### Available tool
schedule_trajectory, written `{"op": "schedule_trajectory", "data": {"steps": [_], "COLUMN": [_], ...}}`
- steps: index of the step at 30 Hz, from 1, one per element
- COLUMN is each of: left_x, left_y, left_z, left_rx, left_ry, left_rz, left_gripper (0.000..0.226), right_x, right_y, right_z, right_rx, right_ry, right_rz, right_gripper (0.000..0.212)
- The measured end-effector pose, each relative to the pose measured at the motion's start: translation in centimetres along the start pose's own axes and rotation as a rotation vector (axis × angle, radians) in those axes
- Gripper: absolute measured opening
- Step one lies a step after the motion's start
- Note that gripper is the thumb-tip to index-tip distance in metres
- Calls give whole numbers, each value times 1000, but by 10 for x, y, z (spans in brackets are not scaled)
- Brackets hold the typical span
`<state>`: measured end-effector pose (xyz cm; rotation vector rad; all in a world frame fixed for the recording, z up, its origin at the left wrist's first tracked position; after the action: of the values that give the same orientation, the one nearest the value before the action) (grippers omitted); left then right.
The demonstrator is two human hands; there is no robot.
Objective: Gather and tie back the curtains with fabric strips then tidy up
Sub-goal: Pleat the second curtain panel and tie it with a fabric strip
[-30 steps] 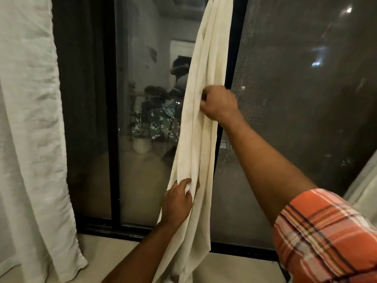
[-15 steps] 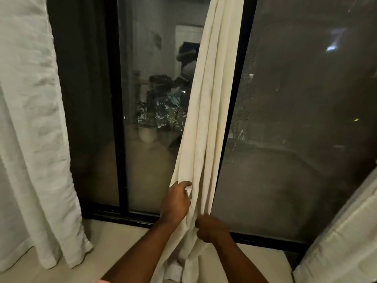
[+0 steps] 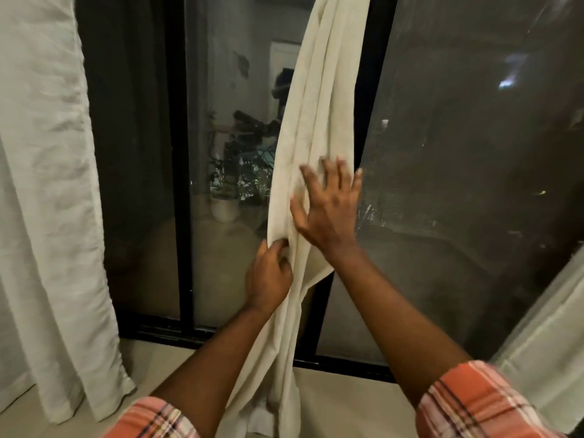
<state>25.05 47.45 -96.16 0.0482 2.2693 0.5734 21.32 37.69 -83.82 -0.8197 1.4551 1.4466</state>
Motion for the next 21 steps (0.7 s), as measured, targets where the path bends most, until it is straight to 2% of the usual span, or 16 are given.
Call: {"op": "schedule_trajectory", "data": {"steps": [3, 6, 10, 14, 17, 21], "left_x": [-23, -50, -72, -75, -63, -31], "left_y": [19, 36, 47, 44, 36, 10], "left_z": [-18, -37, -56, -52, -41, -11], "left_rx": [3, 18, -7, -30, -86, -19], "left_ry": [-68, -108, -156, -171, -152, 0], "left_rz": [-65, -117, -85, -15, 53, 153], "left_gripper": [40, 41, 42, 41, 33, 34], "right_x": [-57, -100, -110, -81, -24, 84], "right_y": [32, 51, 41, 14, -20, -65], "right_z": [13, 17, 11, 0, -10, -25], "right_rx": [-67, -87, -65, -81, -62, 91], "right_ry": [-36, -147, -183, -170, -194, -178], "right_rz": [-137, -63, 206, 499, 793, 1044], "right_gripper": [54, 52, 47, 42, 30, 30]}}
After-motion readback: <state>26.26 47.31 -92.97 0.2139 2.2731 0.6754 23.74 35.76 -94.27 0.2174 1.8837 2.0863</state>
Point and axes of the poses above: each hand's wrist, its own x-axis away from the middle knuckle, its own y-axis out of the back of the hand, z = x × y, the point moved 5 cm from there along -x, towards the middle knuckle, and after that the axes turned 11 degrees about -y, right-handed, at the moved point
